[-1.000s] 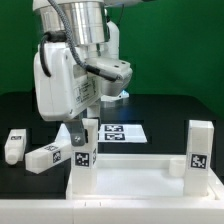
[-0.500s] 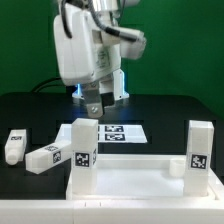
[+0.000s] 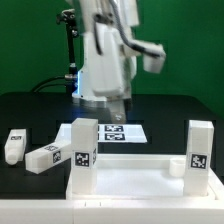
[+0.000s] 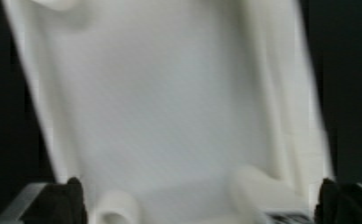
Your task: Assemble desk
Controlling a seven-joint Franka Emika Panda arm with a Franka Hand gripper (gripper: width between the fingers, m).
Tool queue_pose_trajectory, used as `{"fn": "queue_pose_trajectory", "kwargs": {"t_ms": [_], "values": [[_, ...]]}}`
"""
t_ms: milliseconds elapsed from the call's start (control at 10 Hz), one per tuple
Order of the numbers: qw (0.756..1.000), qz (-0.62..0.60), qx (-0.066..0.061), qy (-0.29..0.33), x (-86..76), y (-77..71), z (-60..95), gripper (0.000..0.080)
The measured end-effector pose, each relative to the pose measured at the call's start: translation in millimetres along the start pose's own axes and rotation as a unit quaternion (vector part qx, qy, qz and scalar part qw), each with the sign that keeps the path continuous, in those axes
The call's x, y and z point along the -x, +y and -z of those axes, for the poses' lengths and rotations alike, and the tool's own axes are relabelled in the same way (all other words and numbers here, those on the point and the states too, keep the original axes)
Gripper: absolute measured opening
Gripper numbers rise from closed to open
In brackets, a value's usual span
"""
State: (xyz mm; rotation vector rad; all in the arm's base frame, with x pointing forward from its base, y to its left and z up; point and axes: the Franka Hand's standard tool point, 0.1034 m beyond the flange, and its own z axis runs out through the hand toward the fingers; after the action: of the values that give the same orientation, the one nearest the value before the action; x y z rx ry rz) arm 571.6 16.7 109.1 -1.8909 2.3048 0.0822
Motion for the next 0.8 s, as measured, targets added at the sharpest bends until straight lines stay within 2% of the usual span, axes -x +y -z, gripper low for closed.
{"fn": "queue_pose_trajectory", "kwargs": {"t_ms": [100, 200, 500, 600, 700, 800], "values": [[1.000, 0.001, 0.019, 0.007, 2.6, 17.6, -16.2, 0.0649], [1.000, -0.006, 0.025, 0.012, 5.7, 19.5, -24.1, 0.0649], [1.000, -0.002, 0.024, 0.012, 5.5, 17.8, -24.3, 0.0649], [1.000, -0.004, 0.017, 0.015, 5.2, 18.7, -26.4, 0.0649], [1.000, -0.002, 0.004, 0.030, 2.1, 36.4, -39.8, 0.0649], [0.999, 0.004, 0.015, 0.040, -0.9, 56.0, -54.1, 0.0649]]}}
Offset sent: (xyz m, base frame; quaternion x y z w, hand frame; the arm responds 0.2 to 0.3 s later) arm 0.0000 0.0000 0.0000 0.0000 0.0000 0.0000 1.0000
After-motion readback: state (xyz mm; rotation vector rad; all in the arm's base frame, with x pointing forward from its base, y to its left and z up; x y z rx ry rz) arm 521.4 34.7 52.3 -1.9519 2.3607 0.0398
